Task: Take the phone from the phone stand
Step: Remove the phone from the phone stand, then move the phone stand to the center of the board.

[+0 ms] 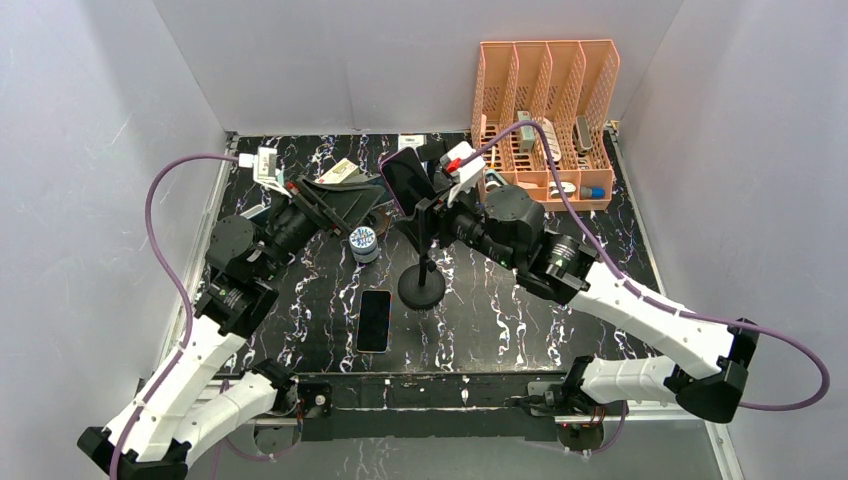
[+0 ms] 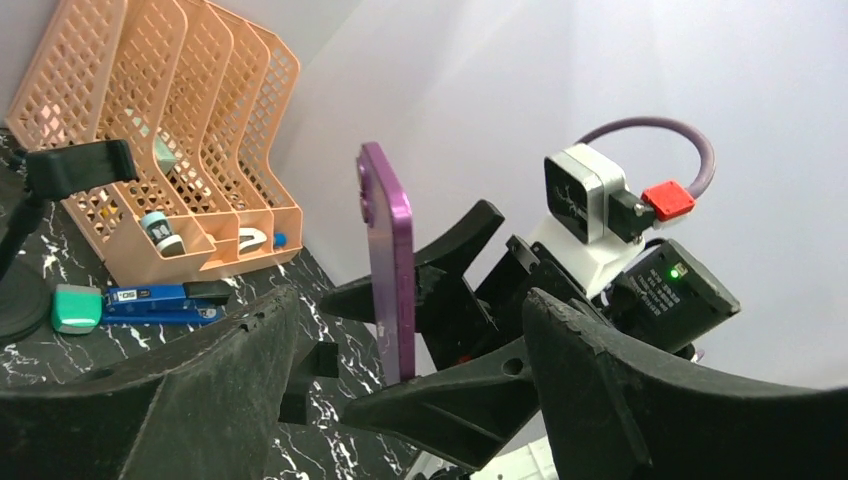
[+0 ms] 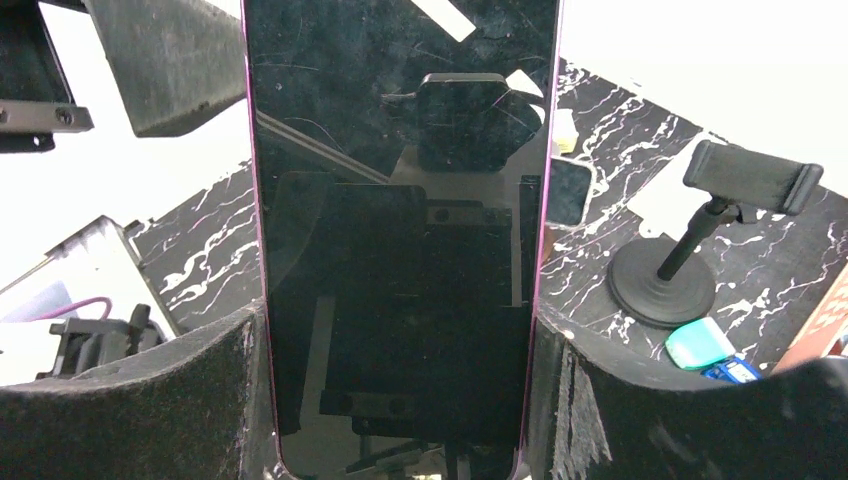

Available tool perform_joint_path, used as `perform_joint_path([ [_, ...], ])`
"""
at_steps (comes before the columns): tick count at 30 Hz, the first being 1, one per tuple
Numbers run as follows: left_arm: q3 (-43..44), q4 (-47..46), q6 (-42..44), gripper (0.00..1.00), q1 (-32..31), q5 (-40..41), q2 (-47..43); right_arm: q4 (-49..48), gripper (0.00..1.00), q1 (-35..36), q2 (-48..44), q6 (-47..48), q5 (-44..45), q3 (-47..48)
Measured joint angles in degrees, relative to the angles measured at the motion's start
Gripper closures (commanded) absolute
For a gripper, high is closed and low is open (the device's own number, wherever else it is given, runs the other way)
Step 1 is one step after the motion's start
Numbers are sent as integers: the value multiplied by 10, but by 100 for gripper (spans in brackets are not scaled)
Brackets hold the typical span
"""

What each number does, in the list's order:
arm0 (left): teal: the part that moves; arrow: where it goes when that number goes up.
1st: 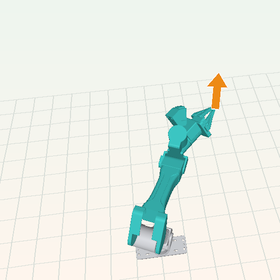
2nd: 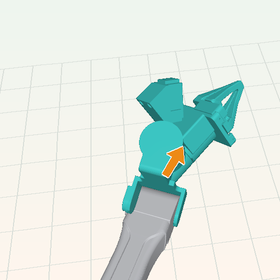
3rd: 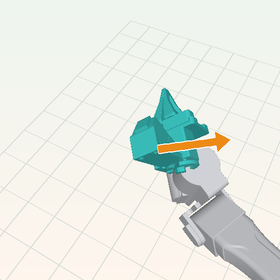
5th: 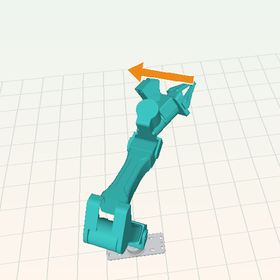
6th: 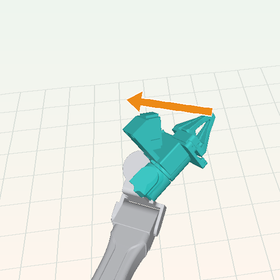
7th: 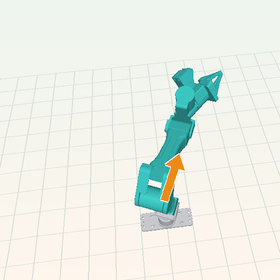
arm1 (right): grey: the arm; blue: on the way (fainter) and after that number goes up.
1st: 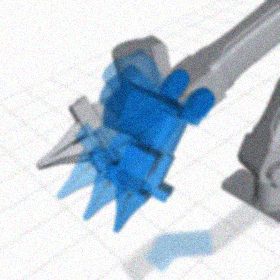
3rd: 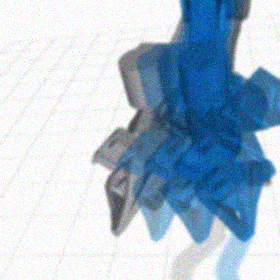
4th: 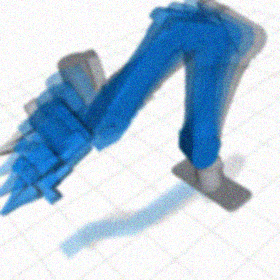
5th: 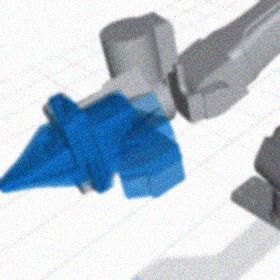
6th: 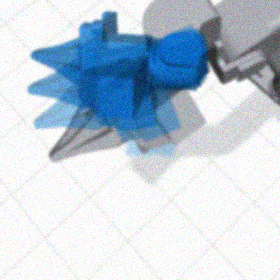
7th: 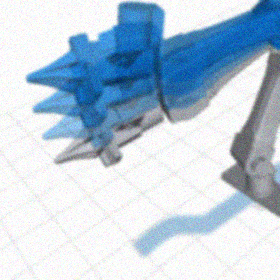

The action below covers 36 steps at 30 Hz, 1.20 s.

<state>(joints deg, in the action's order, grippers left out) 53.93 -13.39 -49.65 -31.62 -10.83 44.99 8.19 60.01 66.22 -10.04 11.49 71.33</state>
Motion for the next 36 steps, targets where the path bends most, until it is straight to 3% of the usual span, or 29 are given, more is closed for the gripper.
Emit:
perform_joint_path([
  [7, 1, -13, 43, 30, -7, -21, 30, -20, 99, 2, 26, 12, 7, 18],
  [22, 11, -31, 56, 66, -8, -24, 76, -38, 99, 11, 46, 13, 17, 24],
  [36, 13, -42, 44, 83, -9, -35, 92, -38, 99, 24, 55, 14, 40, 24],
])
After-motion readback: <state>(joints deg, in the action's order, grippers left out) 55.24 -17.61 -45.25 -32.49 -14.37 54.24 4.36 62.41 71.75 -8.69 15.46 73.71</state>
